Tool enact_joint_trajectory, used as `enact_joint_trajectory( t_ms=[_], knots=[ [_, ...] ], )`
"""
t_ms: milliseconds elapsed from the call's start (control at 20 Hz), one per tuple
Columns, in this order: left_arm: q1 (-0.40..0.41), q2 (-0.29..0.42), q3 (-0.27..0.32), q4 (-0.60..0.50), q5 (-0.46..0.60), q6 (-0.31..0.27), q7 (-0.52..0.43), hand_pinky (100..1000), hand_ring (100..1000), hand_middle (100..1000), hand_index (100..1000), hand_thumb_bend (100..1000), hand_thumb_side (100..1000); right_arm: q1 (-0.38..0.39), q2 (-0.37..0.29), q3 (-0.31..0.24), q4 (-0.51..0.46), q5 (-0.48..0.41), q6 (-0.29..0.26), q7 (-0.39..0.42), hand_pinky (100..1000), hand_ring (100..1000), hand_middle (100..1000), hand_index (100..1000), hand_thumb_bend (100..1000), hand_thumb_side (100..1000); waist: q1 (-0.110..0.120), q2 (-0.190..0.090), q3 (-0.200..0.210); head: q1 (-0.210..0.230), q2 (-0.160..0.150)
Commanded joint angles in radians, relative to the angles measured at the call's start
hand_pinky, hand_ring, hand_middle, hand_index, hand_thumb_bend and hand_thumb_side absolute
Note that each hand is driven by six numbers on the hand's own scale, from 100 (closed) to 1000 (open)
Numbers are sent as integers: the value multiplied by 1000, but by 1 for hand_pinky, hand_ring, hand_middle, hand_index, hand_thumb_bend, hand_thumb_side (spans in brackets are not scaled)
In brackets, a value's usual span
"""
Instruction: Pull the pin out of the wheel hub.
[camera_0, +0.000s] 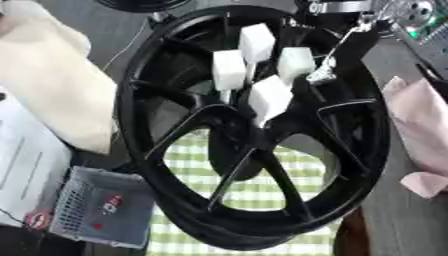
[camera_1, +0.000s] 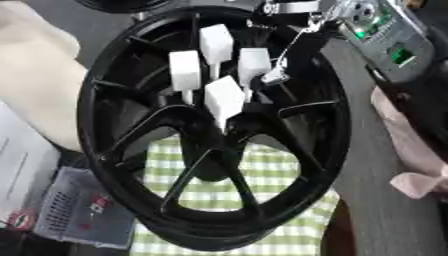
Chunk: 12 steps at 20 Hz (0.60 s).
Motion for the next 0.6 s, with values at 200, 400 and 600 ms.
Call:
enact_joint_trajectory(
  t_ms=[200, 400, 600],
  knots=[
    [-6, 6, -1, -22, 0, -2, -6, 636, 626, 568, 669, 600, 572, -15, -22, -11, -31, 7, 2, -6, 801, 606, 383, 579, 306, 100, 4, -16, 0, 2, 6],
    [-5, 6, 0, -21, -1, -2, -7, 638, 628, 571, 670, 599, 573, -16, -25, -30, -52, -12, 8, -14, 808, 599, 373, 545, 303, 100, 5, -17, -1, 2, 6],
    [-4, 7, -1, -20, -4, -2, -11, 639, 629, 573, 670, 600, 575, -41, -49, -67, -95, -55, 39, -33, 807, 594, 374, 529, 308, 100, 6, -21, -7, 2, 6]
  ],
)
